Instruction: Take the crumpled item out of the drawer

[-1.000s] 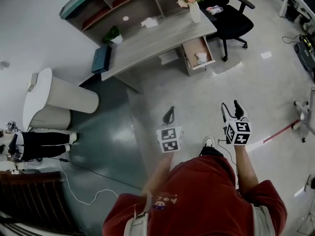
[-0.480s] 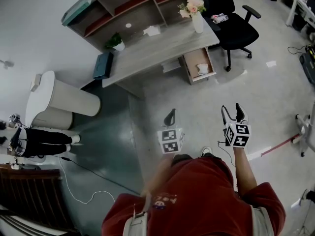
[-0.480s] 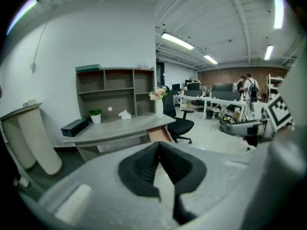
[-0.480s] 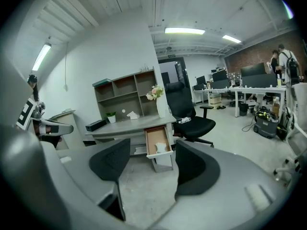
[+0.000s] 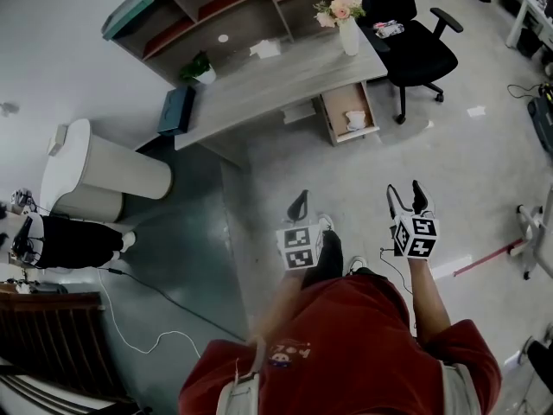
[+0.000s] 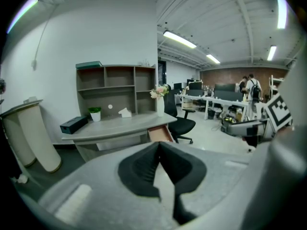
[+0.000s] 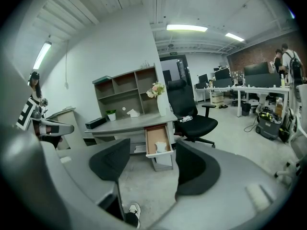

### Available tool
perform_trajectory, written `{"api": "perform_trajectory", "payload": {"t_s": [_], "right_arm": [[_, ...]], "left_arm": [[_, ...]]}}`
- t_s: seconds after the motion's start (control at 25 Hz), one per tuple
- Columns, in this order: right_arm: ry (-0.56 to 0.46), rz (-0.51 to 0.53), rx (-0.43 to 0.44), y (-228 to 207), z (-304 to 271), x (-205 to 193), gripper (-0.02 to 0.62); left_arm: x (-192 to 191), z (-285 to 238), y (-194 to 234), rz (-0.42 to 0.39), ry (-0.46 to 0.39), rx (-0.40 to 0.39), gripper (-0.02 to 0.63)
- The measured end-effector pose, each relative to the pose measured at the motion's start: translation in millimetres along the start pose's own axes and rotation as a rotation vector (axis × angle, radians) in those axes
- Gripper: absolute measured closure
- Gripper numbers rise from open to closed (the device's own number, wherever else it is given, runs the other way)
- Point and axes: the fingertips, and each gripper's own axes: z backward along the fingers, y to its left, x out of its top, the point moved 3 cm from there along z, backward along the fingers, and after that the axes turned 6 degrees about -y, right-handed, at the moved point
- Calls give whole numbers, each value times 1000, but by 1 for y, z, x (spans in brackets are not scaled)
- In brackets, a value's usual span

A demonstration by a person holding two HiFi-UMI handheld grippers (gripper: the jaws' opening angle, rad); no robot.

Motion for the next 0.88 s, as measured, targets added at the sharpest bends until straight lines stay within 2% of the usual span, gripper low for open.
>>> {"api": "perform_trajectory", "payload": {"t_s": [0.24, 0.44, 0.88], "right_arm": [[11, 17, -11, 1, -22, 3, 275], [5, 29, -11, 4, -55, 12, 270], [43, 51, -2, 42, -151, 33, 270]], "left_arm": [[-1, -25, 8, 10, 2, -14, 607], [4, -55, 24, 18, 1, -33, 607], [30, -123, 99, 27, -14, -50, 607]]}}
